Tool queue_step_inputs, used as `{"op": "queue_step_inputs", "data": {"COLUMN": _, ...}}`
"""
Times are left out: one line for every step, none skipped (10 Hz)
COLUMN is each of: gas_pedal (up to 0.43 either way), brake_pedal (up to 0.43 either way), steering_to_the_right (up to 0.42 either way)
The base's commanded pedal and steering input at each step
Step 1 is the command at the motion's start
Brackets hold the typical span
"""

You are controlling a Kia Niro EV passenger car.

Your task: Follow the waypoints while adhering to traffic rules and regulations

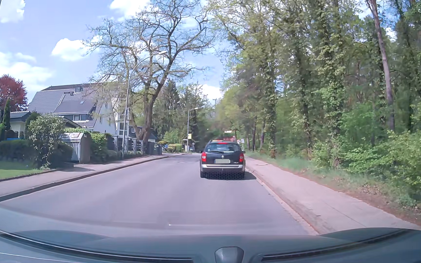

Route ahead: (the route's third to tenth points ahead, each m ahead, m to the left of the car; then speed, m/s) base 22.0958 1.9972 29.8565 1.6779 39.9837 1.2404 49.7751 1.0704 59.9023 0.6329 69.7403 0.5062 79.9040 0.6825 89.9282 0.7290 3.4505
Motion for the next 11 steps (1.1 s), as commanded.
{"op": "queue_step_inputs", "data": {"gas_pedal": 0.189, "brake_pedal": 0.0, "steering_to_the_right": -0.036}}
{"op": "queue_step_inputs", "data": {"gas_pedal": 0.189, "brake_pedal": 0.0, "steering_to_the_right": -0.041}}
{"op": "queue_step_inputs", "data": {"gas_pedal": 0.189, "brake_pedal": 0.0, "steering_to_the_right": -0.041}}
{"op": "queue_step_inputs", "data": {"gas_pedal": 0.189, "brake_pedal": 0.0, "steering_to_the_right": -0.04}}
{"op": "queue_step_inputs", "data": {"gas_pedal": 0.189, "brake_pedal": 0.0, "steering_to_the_right": -0.038}}
{"op": "queue_step_inputs", "data": {"gas_pedal": 0.189, "brake_pedal": 0.0, "steering_to_the_right": -0.035}}
{"op": "queue_step_inputs", "data": {"gas_pedal": 0.189, "brake_pedal": 0.0, "steering_to_the_right": -0.03}}
{"op": "queue_step_inputs", "data": {"gas_pedal": 0.189, "brake_pedal": 0.0, "steering_to_the_right": -0.024}}
{"op": "queue_step_inputs", "data": {"gas_pedal": 0.189, "brake_pedal": 0.0, "steering_to_the_right": -0.017}}
{"op": "queue_step_inputs", "data": {"gas_pedal": 0.189, "brake_pedal": 0.0, "steering_to_the_right": -0.011}}
{"op": "queue_step_inputs", "data": {"gas_pedal": 0.189, "brake_pedal": 0.0, "steering_to_the_right": -0.004}}
